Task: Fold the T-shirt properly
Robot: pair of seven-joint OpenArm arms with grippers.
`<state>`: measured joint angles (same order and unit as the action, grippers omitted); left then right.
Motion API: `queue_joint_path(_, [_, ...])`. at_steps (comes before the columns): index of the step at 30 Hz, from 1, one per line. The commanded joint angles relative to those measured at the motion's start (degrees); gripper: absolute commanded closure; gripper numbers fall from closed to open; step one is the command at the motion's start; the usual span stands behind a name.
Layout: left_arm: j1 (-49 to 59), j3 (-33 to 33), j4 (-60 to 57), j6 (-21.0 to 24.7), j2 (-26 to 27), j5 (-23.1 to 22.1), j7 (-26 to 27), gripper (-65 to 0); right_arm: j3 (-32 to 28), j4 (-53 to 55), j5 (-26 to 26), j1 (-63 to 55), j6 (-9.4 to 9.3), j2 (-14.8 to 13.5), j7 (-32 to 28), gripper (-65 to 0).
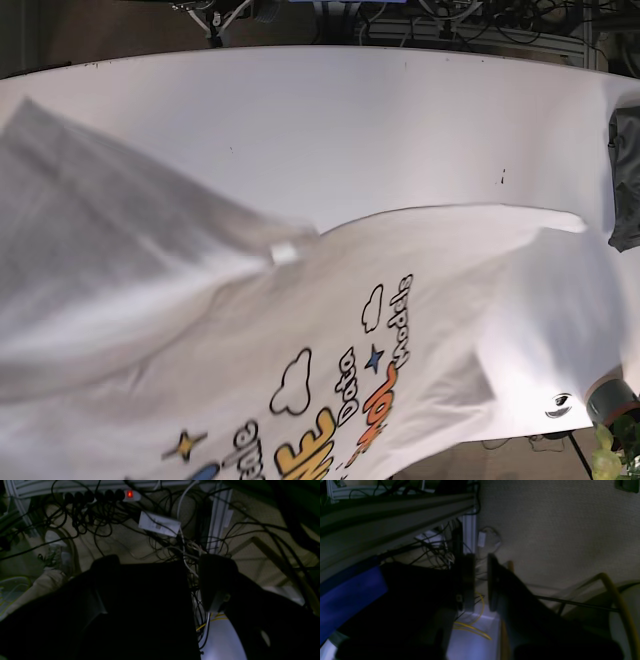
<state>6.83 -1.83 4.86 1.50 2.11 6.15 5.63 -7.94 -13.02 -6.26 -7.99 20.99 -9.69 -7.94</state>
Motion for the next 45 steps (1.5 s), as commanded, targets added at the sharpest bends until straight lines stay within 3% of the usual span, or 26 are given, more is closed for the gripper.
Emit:
queue_joint_path(1, [0.2, -0.1, 0.5, 0.1, 0.0, -0.2, 0.3, -45.6, 0.0, 0.0, -0.1, -0.3, 0.5, -0.5, -0.5, -7.9])
queue_joint_path(14, [2.4, -0.2, 0.6, 0.1, -1.1, -0.2, 2.3, -45.3, -0.2, -0.1, -0.1, -0.9, 0.5, -0.9, -0.7, -7.8])
queue_joint_path(17, [5.7, -0.2, 3.6, 0.1, -1.4, -0.2, 5.8, -45.3, -0.2, -3.1, -0.6, -3.1, 0.5, -1.6, -0.7, -7.6])
queue_joint_path(20, [9.8, -0.2, 8.5, 0.1, -2.2, -0.2, 8.3, -45.3, -0.2, -9.4, -0.2, -7.5, 0.5, -1.7, -0.6, -7.6])
queue_joint_path(28, [19.9, -0.2, 22.8, 0.1, -2.4, -0.2, 8.5, -45.3, -0.2, -19.3, -0.2, -17.1, 0.5, -1.9, -0.5, -7.5])
queue_joint_path(43, [43.6, 0.0, 53.3, 0.1, -2.3, -0.2, 8.7, -45.1, 0.0, -41.2, -0.7, -35.8, 0.41, -6.4, -0.5, -7.5])
queue_joint_path(45, [46.3, 0.0, 57.1, 0.1, -2.3, -0.2, 8.7, -45.1, 0.3, -43.5, -0.7, -37.8, -0.47, -6.7, -0.5, -7.5])
